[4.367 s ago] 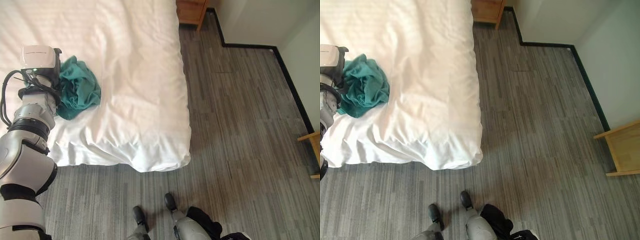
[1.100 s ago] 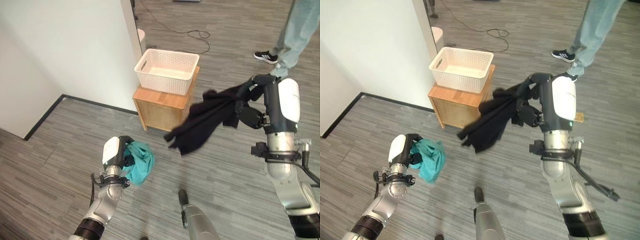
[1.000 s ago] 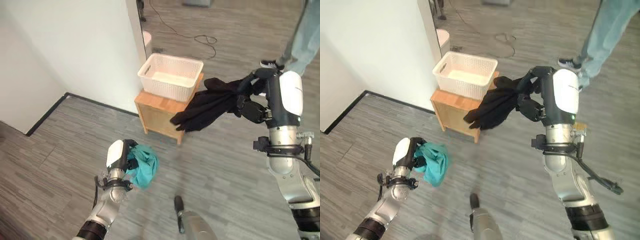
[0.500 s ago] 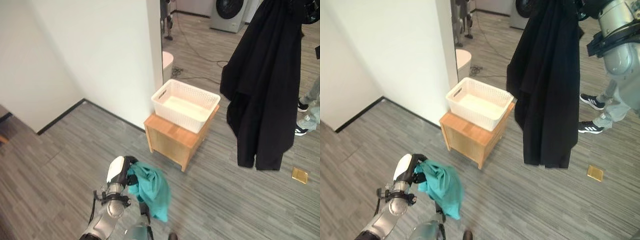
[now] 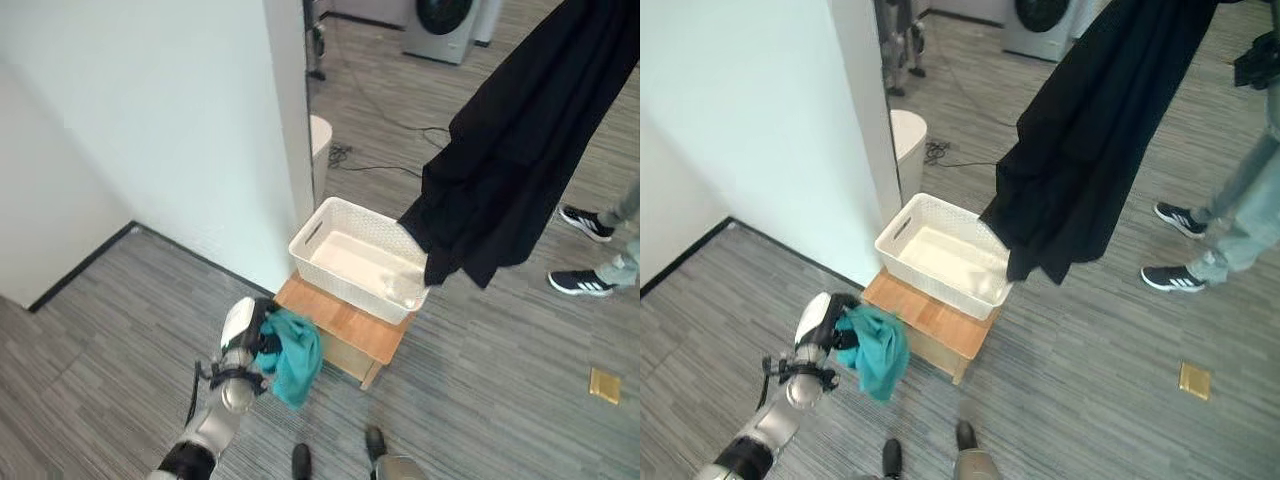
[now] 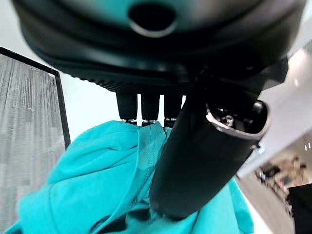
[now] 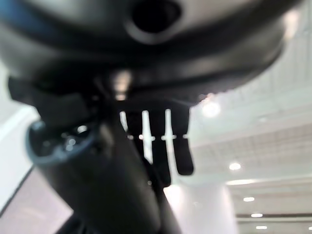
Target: Pick up bed clothes into laundry basket.
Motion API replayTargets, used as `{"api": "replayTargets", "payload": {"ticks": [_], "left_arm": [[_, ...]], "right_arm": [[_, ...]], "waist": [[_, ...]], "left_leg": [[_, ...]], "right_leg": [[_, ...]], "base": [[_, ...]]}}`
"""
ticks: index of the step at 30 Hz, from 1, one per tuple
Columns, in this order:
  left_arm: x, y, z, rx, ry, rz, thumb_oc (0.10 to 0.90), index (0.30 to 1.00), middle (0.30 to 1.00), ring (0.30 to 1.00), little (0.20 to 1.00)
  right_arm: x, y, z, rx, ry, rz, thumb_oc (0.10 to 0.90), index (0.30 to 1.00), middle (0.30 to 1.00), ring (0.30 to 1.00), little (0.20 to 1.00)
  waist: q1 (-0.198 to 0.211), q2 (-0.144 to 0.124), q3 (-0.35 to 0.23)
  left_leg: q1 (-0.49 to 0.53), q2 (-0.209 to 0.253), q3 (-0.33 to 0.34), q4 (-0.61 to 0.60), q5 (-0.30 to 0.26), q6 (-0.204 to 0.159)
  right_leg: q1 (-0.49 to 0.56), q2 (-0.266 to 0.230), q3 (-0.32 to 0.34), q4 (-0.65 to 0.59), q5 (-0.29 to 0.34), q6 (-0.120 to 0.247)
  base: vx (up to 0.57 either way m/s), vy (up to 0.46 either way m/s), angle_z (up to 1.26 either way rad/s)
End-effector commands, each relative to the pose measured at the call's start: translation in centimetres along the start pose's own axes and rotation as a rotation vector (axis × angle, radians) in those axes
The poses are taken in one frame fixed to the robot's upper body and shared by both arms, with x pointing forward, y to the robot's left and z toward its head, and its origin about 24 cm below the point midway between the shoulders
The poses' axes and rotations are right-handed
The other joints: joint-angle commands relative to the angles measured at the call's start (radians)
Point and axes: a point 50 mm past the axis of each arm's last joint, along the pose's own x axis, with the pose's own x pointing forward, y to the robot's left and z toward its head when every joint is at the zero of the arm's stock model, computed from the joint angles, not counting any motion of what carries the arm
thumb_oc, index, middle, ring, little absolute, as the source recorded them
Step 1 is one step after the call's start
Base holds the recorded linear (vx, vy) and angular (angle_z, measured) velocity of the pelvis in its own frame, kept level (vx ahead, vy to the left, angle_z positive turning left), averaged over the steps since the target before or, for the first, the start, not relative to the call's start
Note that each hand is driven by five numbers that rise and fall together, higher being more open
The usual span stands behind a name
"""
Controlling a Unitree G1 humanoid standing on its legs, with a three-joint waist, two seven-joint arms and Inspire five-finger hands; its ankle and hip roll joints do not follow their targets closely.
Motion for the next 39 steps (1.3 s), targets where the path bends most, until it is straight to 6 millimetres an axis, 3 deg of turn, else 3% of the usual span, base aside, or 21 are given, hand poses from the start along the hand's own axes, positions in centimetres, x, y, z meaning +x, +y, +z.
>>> {"api": "replayTargets", "payload": {"ticks": [1,9,19,24,30,38,39], "left_arm": [[-1.4,1.7,-0.8,0.039,-0.071,0.026,0.4,0.3,0.3,0.3,0.3],[-3.1,1.3,-3.7,0.043,0.048,0.01,0.4,0.3,0.3,0.3,0.3],[-3.9,1.0,-4.7,0.036,0.105,0.012,0.4,0.3,0.3,0.3,0.3],[-4.1,0.9,-4.9,0.045,0.114,0.007,0.4,0.3,0.3,0.3,0.3],[-4.5,1.0,-5.4,0.04,0.13,0.006,0.4,0.3,0.3,0.3,0.3],[-4.5,0.9,-5.4,0.035,0.133,0.002,0.4,0.3,0.3,0.3,0.3],[-4.5,0.3,-5.0,0.012,0.127,-0.015,0.4,0.3,0.3,0.3,0.3]], "right_arm": [[2.4,-7.5,-0.6,0.051,0.048,-0.335,0.4,0.3,0.3,0.3,0.3],[3.8,-7.9,0.4,0.074,0.044,-0.351,0.4,0.3,0.3,0.3,0.3],[3.1,-8.1,-1.7,-0.029,0.13,-0.354,0.4,0.3,0.3,0.3,0.3],[1.9,-6.4,-3.1,-0.017,0.19,-0.319,0.4,0.3,0.3,0.3,0.3],[1.8,-5.0,-2.6,-0.006,0.182,-0.28,0.4,0.3,0.3,0.3,0.3],[1.7,-4.9,-2.5,-0.008,0.179,-0.278,0.4,0.3,0.3,0.3,0.3],[1.4,-3.9,-1.9,0.015,0.154,-0.252,0.4,0.3,0.3,0.3,0.3]], "waist": [[0.099,-0.113,-0.09],[0.137,-0.14,-0.123],[0.136,-0.12,-0.117],[0.132,-0.104,-0.11],[0.139,-0.098,-0.11],[0.139,-0.097,-0.107],[0.143,-0.082,-0.095]], "left_leg": [[-0.016,-0.007,0.13,0.004,-0.082,-0.066],[-0.007,-0.019,0.094,0.004,-0.103,-0.062],[-0.009,-0.022,0.064,0.004,-0.111,-0.061],[-0.004,-0.019,0.068,0.004,-0.118,-0.061],[0.002,-0.011,0.092,0.004,-0.122,-0.065],[0.002,-0.008,0.095,0.004,-0.121,-0.069],[-0.006,-0.005,0.094,0.004,-0.118,-0.073]], "right_leg": [[-0.019,-0.038,-0.002,0.103,-0.123,0.069],[0.043,-0.058,-0.033,0.052,-0.131,0.06],[0.044,-0.061,-0.049,0.069,-0.156,0.048],[0.048,-0.067,-0.056,0.071,-0.16,0.047],[0.06,-0.083,-0.069,0.063,-0.156,0.053],[0.064,-0.087,-0.08,0.065,-0.159,0.052],[0.07,-0.093,-0.104,0.055,-0.165,0.051]], "base": [[0.08,-0.072,0.61],[0.07,-0.016,0.28],[0.01,-0.003,0.18],[0.0,-0.007,0.0],[0.02,-0.013,-0.1],[0.01,-0.007,0.02],[0.02,-0.035,0.01]]}}
